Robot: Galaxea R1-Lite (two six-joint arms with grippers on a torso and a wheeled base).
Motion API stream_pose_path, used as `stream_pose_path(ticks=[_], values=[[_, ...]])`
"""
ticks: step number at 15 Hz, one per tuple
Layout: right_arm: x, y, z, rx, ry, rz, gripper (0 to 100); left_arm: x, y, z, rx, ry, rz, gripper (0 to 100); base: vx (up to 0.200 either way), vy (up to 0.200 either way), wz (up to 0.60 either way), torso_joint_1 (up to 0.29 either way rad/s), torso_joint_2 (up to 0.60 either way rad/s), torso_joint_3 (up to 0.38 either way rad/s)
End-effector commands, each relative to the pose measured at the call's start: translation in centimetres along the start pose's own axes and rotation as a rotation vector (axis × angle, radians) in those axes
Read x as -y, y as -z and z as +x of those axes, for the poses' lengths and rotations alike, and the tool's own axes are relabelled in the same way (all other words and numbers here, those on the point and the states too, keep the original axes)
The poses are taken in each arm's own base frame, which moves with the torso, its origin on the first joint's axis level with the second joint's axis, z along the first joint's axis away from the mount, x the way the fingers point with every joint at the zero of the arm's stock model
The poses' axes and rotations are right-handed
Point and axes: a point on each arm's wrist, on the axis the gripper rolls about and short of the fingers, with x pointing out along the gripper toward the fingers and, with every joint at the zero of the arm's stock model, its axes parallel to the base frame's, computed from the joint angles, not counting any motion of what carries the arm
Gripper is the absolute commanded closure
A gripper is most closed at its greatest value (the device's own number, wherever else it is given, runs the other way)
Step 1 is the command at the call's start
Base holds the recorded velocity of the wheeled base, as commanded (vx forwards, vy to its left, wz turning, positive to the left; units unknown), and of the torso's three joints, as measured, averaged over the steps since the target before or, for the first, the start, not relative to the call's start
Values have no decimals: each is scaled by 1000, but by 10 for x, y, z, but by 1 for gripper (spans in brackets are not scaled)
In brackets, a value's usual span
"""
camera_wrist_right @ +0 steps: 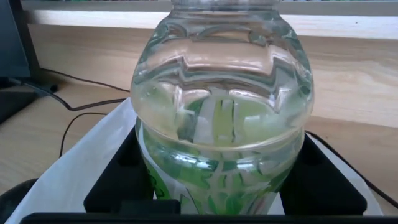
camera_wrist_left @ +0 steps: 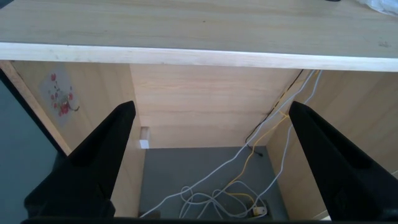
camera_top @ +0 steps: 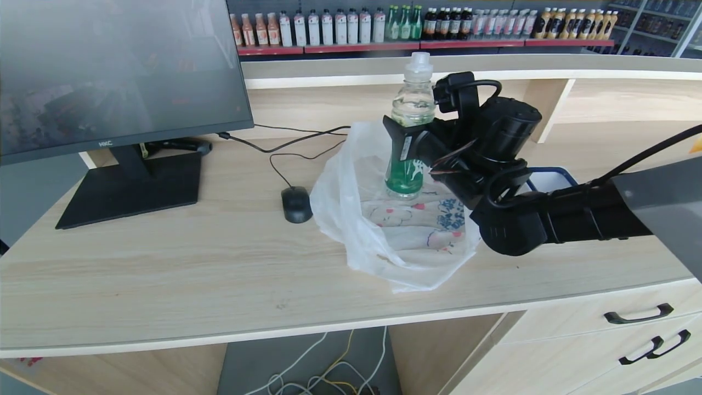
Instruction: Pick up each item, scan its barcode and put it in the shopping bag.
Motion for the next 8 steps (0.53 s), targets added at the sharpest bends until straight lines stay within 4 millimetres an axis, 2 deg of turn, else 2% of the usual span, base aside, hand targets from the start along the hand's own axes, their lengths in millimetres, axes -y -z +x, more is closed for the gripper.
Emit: stream_pose_path(ticks=[1,8], values=[[-1,6,1,-12,-1,-1,100,0,0,0,0,0,0,0,0,0,0,0,0,0],[-3,20,3,-39,-5,-3,100,0,0,0,0,0,0,0,0,0,0,0,0,0]])
